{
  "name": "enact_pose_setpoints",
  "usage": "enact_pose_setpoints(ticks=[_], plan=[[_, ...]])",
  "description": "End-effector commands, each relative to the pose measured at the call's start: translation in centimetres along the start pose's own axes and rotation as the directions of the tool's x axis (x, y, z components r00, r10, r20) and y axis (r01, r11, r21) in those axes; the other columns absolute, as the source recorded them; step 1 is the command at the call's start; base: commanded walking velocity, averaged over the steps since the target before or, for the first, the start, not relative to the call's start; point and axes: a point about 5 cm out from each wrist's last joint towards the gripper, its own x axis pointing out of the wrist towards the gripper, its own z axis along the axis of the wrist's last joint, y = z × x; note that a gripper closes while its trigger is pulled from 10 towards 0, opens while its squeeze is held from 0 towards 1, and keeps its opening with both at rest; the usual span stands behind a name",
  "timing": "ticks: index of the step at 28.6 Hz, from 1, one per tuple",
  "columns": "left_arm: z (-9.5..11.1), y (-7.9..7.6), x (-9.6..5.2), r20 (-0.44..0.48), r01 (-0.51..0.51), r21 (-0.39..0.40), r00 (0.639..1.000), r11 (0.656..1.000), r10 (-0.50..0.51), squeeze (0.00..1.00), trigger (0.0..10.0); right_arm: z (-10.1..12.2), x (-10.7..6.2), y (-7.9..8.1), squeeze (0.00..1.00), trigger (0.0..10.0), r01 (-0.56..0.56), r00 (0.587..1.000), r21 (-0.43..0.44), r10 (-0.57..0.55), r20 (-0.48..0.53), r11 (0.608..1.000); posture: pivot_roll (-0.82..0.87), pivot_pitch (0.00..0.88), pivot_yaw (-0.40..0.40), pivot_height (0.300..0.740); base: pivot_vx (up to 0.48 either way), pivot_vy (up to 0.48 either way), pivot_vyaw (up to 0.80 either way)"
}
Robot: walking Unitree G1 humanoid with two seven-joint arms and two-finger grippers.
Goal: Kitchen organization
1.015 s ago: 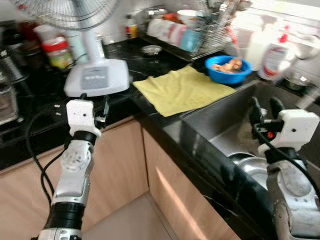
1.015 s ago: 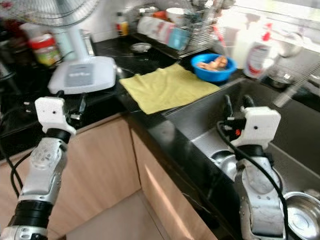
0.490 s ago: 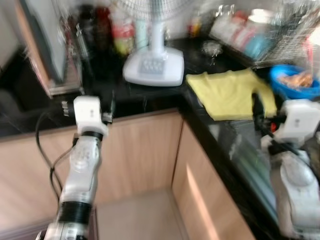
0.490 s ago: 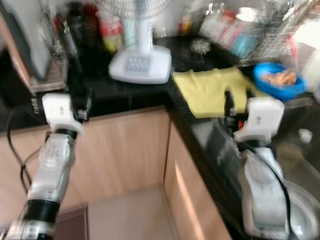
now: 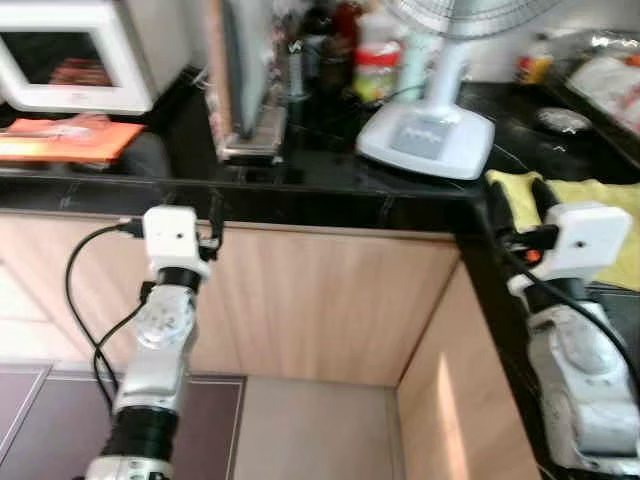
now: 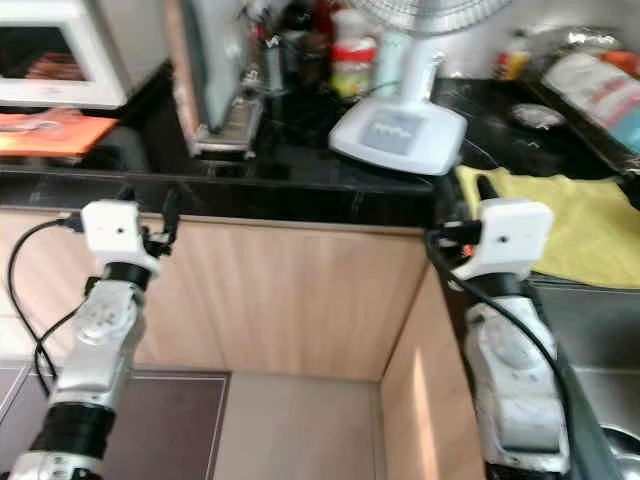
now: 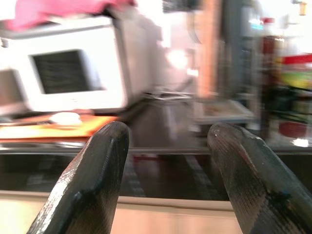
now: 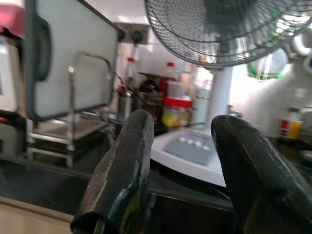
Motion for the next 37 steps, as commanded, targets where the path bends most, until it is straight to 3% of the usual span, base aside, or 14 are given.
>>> enact_pose_setpoints(ticks=[1,6,22,32,37], plan=[[0.14,-0.85,0.01,0.008,0.019,-0.018,1.000,1.000,-0.019,0.00,10.0,0.09,-0.20,-0.62,0.00,10.0,0.019,1.000,-0.001,-0.019,0.001,1.000,-0.09,0.000,-0.027,0.740,0.000,0.000,0.00],[0.15,-0.77,-0.06,0.005,0.015,-0.015,1.000,1.000,-0.015,0.00,10.0,0.07,-0.24,-0.37,0.00,10.0,0.005,1.000,0.004,-0.005,0.003,1.000,-0.08,0.000,-0.024,0.740,0.000,0.000,0.00],[0.27,-0.68,-0.05,0.011,0.009,-0.019,1.000,1.000,-0.009,0.00,10.0,0.09,-0.27,-0.03,0.00,10.0,-0.016,1.000,0.000,0.016,0.007,1.000,-0.08,0.000,-0.017,0.740,0.000,0.000,0.78],[0.11,-0.60,-0.09,-0.002,-0.001,-0.033,1.000,0.999,0.001,0.00,10.0,-0.12,-0.21,0.24,0.00,10.0,-0.030,1.000,0.020,0.030,-0.002,0.999,-0.08,0.000,-0.018,0.740,0.000,0.000,0.00],[-0.09,-0.46,-0.31,-0.011,-0.013,-0.032,1.000,0.999,0.013,0.00,10.0,0.01,-0.12,0.27,0.00,10.0,-0.040,0.999,0.035,0.040,0.006,0.999,-0.08,0.000,-0.025,0.740,0.000,0.382,0.00]])
